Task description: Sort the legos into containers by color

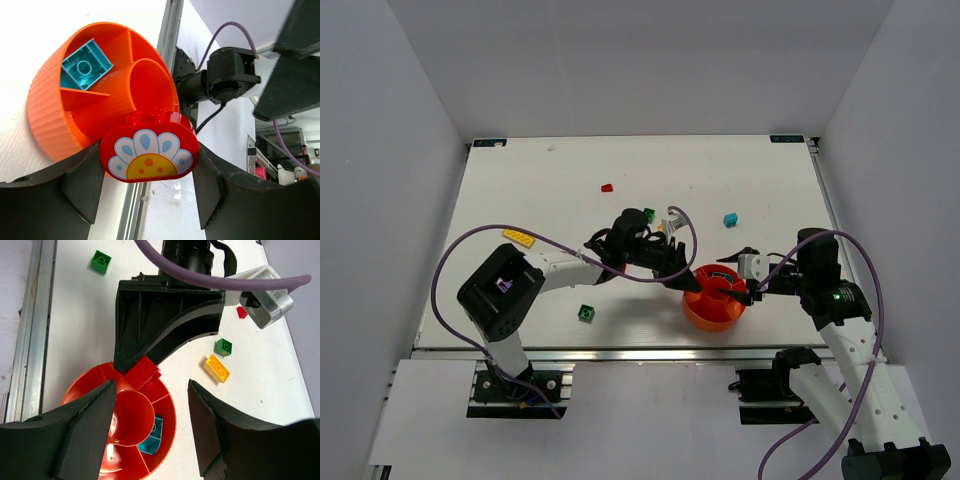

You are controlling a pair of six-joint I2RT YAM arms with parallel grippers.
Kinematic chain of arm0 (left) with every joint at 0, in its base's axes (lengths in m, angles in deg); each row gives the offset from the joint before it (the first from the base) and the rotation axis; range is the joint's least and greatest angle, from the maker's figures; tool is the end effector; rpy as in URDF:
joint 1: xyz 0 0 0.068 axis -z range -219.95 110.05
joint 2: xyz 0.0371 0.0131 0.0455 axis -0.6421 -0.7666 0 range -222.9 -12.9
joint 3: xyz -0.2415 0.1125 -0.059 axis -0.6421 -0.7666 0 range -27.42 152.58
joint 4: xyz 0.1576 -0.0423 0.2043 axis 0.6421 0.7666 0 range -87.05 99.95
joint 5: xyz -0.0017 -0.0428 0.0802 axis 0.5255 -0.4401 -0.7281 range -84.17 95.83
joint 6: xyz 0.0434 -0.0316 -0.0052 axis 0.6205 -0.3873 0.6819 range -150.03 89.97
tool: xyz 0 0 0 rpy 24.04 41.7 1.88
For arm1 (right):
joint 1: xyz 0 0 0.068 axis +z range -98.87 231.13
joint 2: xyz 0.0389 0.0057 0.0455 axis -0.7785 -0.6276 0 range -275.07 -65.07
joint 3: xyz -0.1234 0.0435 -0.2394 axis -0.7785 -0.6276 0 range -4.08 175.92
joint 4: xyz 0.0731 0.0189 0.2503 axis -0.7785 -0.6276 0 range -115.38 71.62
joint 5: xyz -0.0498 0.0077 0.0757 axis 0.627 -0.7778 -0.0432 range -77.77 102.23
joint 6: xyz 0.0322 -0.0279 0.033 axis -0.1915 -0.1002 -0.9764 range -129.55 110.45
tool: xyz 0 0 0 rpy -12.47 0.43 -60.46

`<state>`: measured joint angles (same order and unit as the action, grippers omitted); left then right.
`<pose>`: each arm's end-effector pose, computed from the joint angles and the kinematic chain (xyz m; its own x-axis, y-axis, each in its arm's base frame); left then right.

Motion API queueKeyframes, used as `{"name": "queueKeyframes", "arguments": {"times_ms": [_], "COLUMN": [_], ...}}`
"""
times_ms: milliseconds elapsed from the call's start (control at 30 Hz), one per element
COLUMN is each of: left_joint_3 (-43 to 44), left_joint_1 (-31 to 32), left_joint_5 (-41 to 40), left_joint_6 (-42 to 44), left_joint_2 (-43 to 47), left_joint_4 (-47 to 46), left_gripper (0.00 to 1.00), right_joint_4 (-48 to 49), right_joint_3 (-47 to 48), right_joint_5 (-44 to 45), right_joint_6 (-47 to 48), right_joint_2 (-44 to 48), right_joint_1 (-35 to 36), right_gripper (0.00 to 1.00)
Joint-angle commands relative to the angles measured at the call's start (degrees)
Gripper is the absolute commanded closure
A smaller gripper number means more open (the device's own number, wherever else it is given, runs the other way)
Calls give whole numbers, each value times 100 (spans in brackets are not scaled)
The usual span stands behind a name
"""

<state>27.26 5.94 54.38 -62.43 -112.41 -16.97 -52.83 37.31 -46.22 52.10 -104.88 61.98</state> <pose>0.2371 -0.2830 0.2026 -0.7557 0.2701 -0.5967 0.6438 0.1390 -0.7525 0.1301 0.0558 0.2990 0.4522 -0.3821 -0.8059 -0.8497 0.0901 -0.5195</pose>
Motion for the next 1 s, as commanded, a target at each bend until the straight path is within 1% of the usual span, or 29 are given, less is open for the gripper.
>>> {"name": "queueKeyframes", "arguments": {"times_ms": [0,200,233,300,433,867,933,967], "left_joint_3": [52,96,105,122,131,289,324,342], "left_joint_1": [17,17,17,17,17,17,17,17], "left_joint_5": [-74,-180,-180,-188,-224,-312,-320,-329], "left_joint_6": [32,85,85,85,85,147,155,155], "left_joint_2": [-8,-8,-8,-25,-34,-52,-78,-78], "left_joint_4": [23,138,129,146,155,278,296,313], "left_gripper": [51,50,47,44,36,27,24,21], "right_joint_4": [115,132,132,132,123,115,106,106], "right_joint_3": [1,-25,-25,-34,-34,-43,-43,-43], "right_joint_5": [-131,-157,-157,-166,-157,-166,-166,-166], "right_joint_6": [-83,-74,-74,-74,-74,-65,-65,-74], "right_joint_2": [53,53,53,53,61,79,79,79], "right_joint_1": [-48,-39,-39,-39,-31,-65,-57,-39], "right_gripper": [35,36,35,35,35,35,35,34]}}
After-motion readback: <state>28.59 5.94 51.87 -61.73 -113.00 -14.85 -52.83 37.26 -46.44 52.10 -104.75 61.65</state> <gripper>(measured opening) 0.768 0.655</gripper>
